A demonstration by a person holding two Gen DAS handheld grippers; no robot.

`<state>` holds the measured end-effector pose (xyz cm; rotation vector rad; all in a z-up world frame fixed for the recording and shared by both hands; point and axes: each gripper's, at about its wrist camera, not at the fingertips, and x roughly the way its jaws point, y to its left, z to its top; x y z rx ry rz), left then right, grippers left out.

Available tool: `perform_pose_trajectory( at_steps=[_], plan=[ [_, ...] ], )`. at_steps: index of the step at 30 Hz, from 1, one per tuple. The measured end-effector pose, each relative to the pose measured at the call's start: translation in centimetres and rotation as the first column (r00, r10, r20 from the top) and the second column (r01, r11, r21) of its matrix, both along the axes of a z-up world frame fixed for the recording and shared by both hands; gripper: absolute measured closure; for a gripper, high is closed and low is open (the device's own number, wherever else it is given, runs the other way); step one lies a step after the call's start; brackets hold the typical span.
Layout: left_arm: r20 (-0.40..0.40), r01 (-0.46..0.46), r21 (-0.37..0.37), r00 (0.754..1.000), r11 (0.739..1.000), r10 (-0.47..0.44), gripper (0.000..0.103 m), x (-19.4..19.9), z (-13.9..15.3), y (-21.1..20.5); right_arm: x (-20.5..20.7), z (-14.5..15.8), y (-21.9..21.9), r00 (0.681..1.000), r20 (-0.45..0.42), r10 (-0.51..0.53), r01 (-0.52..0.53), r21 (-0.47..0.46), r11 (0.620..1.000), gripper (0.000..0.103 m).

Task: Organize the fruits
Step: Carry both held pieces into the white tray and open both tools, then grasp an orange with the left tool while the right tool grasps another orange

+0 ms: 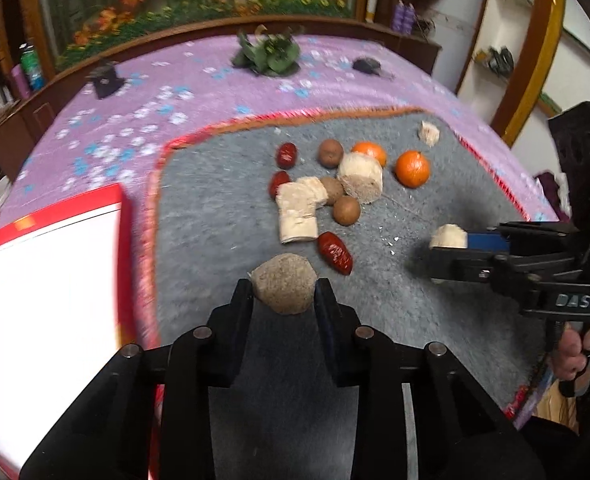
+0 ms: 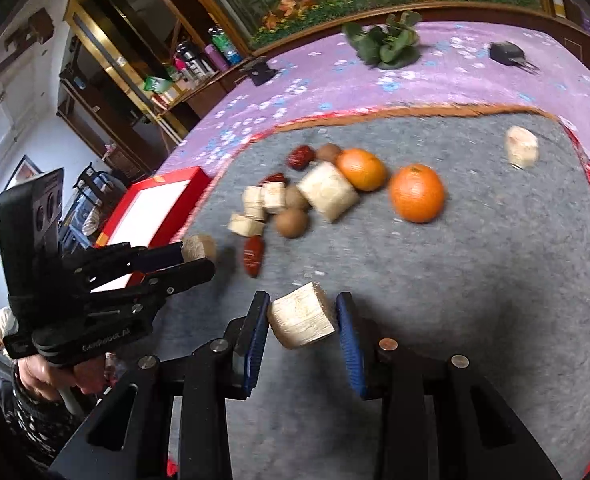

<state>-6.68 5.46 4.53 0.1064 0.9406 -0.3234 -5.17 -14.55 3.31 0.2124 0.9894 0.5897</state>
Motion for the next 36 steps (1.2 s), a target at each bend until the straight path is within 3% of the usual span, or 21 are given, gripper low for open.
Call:
perform_pose_trajectory(
  at_steps=[4,8,16,21,25,27,29,33,36],
  plan=[
    [0.051,-0.064,-0.036,0.997,0.997,0.066,0.074,-2.7,1.8,3.1,-0.3,1.3,3.9,0.997,0.031,0.065,-0.065,0.018,0.998,0.068],
    [0.075,-0.163,-0.025,0.983,0.986,0.165,0.074,-5.0,2.6,7.4,-0.6,2.1,9.2,0.987,0.051,0.154,-0.157,0.058,0.986,0.068],
    [0.034,-0.353,0.022,0.935,0.935,0.352,0.074,-7.1,0.2,14.9,-1.6,1.9,20.6,0.954,0.078,0.288,-0.293,0.053,0.955,0.069],
    [0.026,-0.386,0.058,0.922,0.92,0.386,0.074,-7.4,-1.0,16.3,-2.0,1.1,24.7,0.942,0.051,0.331,-0.333,0.04,0.942,0.068],
    [0.007,-0.396,0.082,0.918,0.915,0.397,0.074,-7.3,-1.9,16.3,-2.3,0.5,25.6,0.942,0.02,0.334,-0.334,0.032,0.942,0.065],
    [0.005,-0.399,0.097,0.916,0.912,0.401,0.073,-7.3,-2.1,16.4,-2.3,0.5,25.7,0.942,0.002,0.336,-0.336,0.041,0.941,0.054],
    [0.009,-0.406,0.125,0.913,0.905,0.408,0.072,-7.4,-2.0,16.2,-2.3,1.0,25.2,0.946,0.019,0.323,-0.324,0.05,0.945,0.052],
    [0.069,-0.425,0.139,0.905,0.895,0.419,0.044,-7.7,-0.5,15.4,-2.0,2.4,21.9,0.958,0.071,0.278,-0.284,0.086,0.955,0.049],
    [0.105,-0.4,0.135,0.916,0.907,0.388,0.038,-7.7,0.8,14.1,-1.7,3.0,19.1,0.97,0.093,0.226,-0.235,0.097,0.967,0.044]
  ],
)
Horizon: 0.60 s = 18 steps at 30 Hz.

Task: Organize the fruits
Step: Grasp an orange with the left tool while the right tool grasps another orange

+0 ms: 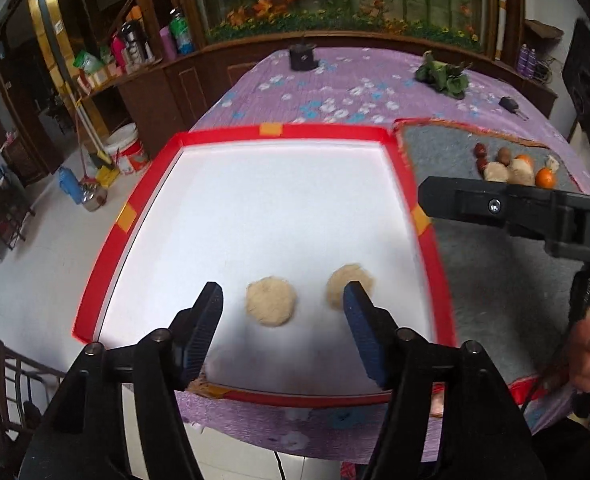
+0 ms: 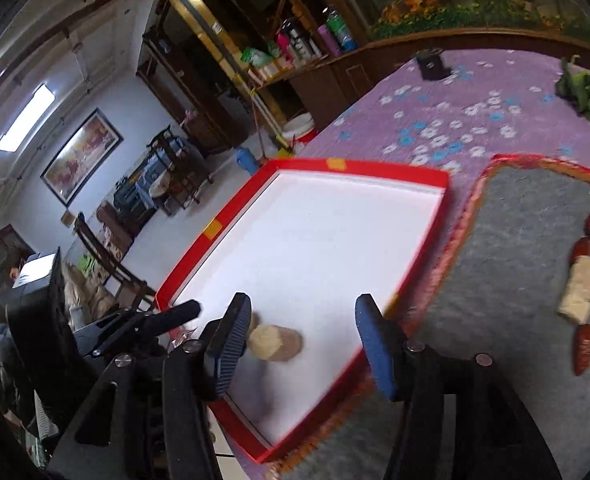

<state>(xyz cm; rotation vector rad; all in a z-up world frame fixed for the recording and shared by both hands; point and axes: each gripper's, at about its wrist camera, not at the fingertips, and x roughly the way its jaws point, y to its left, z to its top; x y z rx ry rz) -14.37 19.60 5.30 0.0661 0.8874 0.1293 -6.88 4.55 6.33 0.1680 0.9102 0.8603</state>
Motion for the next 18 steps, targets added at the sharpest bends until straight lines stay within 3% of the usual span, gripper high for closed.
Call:
perform_pose_trajectory(
  at_steps=[2,9,15,18],
  plan=[
    [0.005,0.043,-0.003,0.999,0.999,-0.043,0.026,0.1,0.6,-1.5,0.2,0.2,-2.6,0.999,0.008,-0.044,0.044,0.007,0.999,0.044],
    [-0.025,0.197,-0.019,0.98,0.98,-0.197,0.025,1.4,0.5,-7.7,1.4,-0.9,-14.1,0.966,-0.006,-0.257,0.257,0.01,0.966,0.039],
    [-0.065,0.291,-0.004,0.955,0.957,-0.29,0.025,3.8,0.2,-12.6,2.8,-2.5,-22.4,0.902,-0.021,-0.431,0.43,-0.027,0.902,0.038],
    [-0.062,0.341,0.003,0.938,0.94,-0.34,0.025,4.8,0.9,-14.7,4.7,-3.2,-24.3,0.862,0.014,-0.507,0.505,-0.113,0.856,0.038]
  ],
)
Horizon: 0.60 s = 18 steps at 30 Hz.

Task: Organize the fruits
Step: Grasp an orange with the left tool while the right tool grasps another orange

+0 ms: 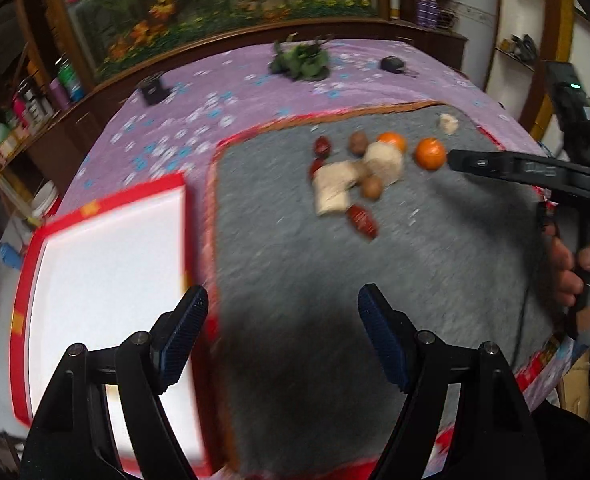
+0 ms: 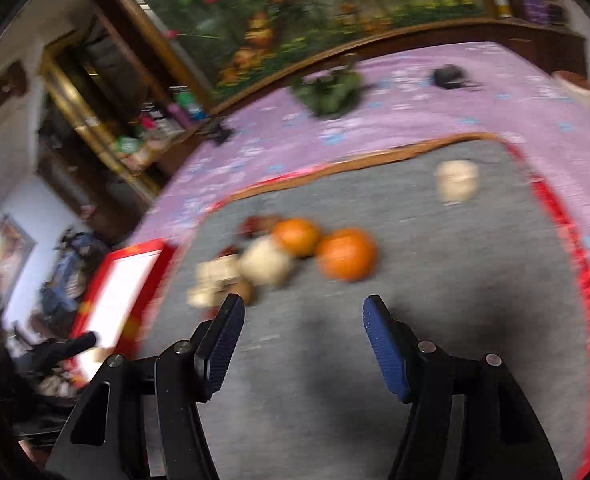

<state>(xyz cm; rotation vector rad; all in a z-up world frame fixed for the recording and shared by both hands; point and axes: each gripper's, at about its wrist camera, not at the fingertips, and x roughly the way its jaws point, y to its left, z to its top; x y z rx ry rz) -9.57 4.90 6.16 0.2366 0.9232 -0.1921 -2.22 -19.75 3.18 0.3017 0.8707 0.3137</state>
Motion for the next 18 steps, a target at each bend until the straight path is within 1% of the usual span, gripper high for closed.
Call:
perform_pose_trajectory(
  at_steps=[3,5,9,11,12,13,14,16,17,18],
  plan=[
    [0.01,0.034,0.02,0.999,0.999,-0.035,0.026,1.0,0.5,-1.8,1.8,-0.5,-0.2,1.0,-0.004,-0.01,0.01,-0.025,1.0,0.04],
    [0.006,0.055,0.024,0.998,0.998,-0.055,0.026,1.9,0.7,-2.7,2.9,-0.9,0.3,1.0,-0.017,0.003,-0.004,-0.041,0.999,0.041],
    [-0.013,0.069,0.022,0.998,0.997,-0.069,0.026,3.7,0.9,-3.6,4.3,-1.6,1.4,0.998,-0.039,0.042,-0.045,-0.064,0.997,0.051],
    [-0.025,0.073,0.017,0.997,0.997,-0.073,0.026,4.6,1.0,-4.0,4.3,-1.6,2.0,0.999,-0.016,0.046,-0.047,-0.097,0.994,0.053],
    [-0.03,0.077,0.01,0.997,0.997,-0.077,0.026,5.0,1.1,-4.2,4.4,-1.6,2.5,0.999,-0.006,0.052,-0.053,-0.11,0.992,0.061],
    [-0.03,0.077,0.007,0.997,0.997,-0.077,0.026,5.5,1.2,-4.6,4.5,-1.6,2.8,0.998,-0.006,0.058,-0.059,-0.127,0.99,0.067],
    [-0.025,0.079,0.006,0.997,0.997,-0.078,0.026,5.8,1.4,-4.8,4.5,-1.7,2.8,0.998,-0.002,0.066,-0.065,-0.128,0.99,0.068],
    [-0.017,0.092,0.0,0.996,0.996,-0.092,0.026,6.4,1.7,-5.5,4.2,-1.8,1.9,0.997,0.0,0.074,-0.074,-0.094,0.993,0.068],
    [-0.023,0.105,-0.001,0.994,0.994,-0.105,0.026,6.9,1.7,-6.1,4.0,-1.8,1.2,0.998,-0.001,0.068,-0.068,-0.065,0.996,0.068],
    [-0.029,0.118,0.0,0.993,0.993,-0.118,0.026,7.3,1.6,-6.7,3.9,-1.9,0.1,0.999,-0.005,0.046,-0.046,-0.014,0.999,0.068]
  ],
)
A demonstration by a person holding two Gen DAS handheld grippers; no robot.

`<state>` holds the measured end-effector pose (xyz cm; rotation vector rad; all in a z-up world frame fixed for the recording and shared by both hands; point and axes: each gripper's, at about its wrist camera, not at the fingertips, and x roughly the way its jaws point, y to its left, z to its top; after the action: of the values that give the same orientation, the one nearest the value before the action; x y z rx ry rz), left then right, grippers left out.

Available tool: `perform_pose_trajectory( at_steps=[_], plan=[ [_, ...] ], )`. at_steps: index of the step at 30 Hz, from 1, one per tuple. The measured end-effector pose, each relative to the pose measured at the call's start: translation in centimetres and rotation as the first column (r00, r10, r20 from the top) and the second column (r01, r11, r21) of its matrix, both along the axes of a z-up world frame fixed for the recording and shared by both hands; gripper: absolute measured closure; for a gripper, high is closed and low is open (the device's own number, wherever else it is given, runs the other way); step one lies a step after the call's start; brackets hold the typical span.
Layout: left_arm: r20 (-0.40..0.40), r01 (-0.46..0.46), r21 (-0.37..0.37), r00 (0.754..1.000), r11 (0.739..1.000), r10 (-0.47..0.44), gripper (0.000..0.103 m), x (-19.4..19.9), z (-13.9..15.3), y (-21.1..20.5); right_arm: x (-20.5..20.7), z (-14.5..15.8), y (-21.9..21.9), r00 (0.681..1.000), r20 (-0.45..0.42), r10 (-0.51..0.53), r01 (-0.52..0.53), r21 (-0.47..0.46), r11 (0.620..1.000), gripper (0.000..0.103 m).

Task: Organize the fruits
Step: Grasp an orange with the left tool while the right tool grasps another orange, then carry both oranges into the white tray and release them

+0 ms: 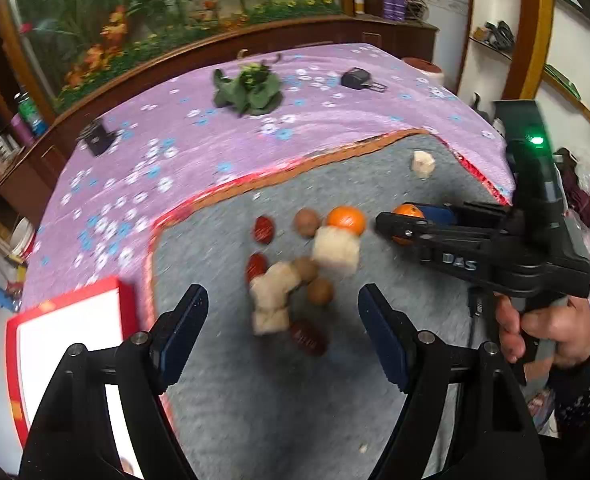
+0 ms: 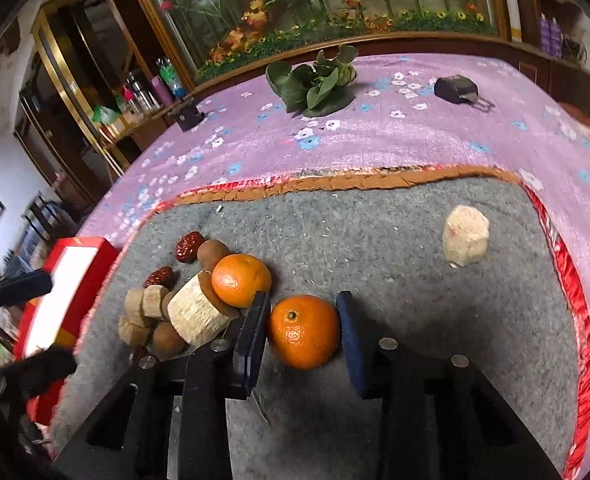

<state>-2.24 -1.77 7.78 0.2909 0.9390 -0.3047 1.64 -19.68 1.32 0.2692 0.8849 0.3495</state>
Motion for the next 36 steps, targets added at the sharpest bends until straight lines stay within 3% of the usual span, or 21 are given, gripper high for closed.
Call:
perform_pose_trajectory(
  at_steps=[4,7,10,15,20,23,31,33,36],
  plan=[
    [-0.024,0.089,0.035,0.996,0.995,-0.088,0.026,1.9,-0.7,-3.0,0.0,0.6,-3.9,0.996,-0.01,-0.088,0.088,0.168,0.982,0.068],
    [-0.063,0.165,0.067,0.985,0.984,-0.161,0.027,3.4,-1.7,-5.2,-0.2,0.9,-5.5,0.989,-0.004,-0.148,0.145,0.207,0.967,0.068],
    [-0.122,0.207,0.064,0.973,0.976,-0.198,0.042,4.8,-2.5,-6.5,0.1,0.7,-6.6,0.985,-0.034,-0.169,0.171,0.277,0.945,0.068],
    [-0.177,0.242,0.081,0.958,0.967,-0.225,0.056,6.1,-4.0,-7.9,0.1,0.9,-7.2,0.982,-0.033,-0.184,0.185,0.317,0.93,0.068],
    [-0.181,0.305,0.143,0.943,0.942,-0.278,0.056,6.9,-4.7,-8.6,0.1,0.6,-7.7,0.982,-0.05,-0.183,0.189,0.353,0.917,0.068],
    [-0.225,0.334,0.161,0.929,0.929,-0.295,0.056,7.4,-5.5,-8.8,0.2,0.6,-7.8,0.982,-0.054,-0.181,0.188,0.365,0.912,0.068],
    [-0.237,0.352,0.135,0.919,0.926,-0.315,0.066,7.4,-5.8,-8.8,0.2,0.6,-7.7,0.982,-0.057,-0.179,0.187,0.368,0.911,0.068],
    [-0.23,0.34,0.129,0.924,0.932,-0.305,0.072,7.5,-5.6,-8.8,0.2,0.5,-7.8,0.982,-0.059,-0.18,0.189,0.366,0.911,0.068],
    [-0.225,0.317,0.099,0.931,0.943,-0.289,0.072,7.5,-5.4,-8.5,0.3,0.4,-7.8,0.982,-0.058,-0.178,0.187,0.366,0.912,0.068]
  ],
)
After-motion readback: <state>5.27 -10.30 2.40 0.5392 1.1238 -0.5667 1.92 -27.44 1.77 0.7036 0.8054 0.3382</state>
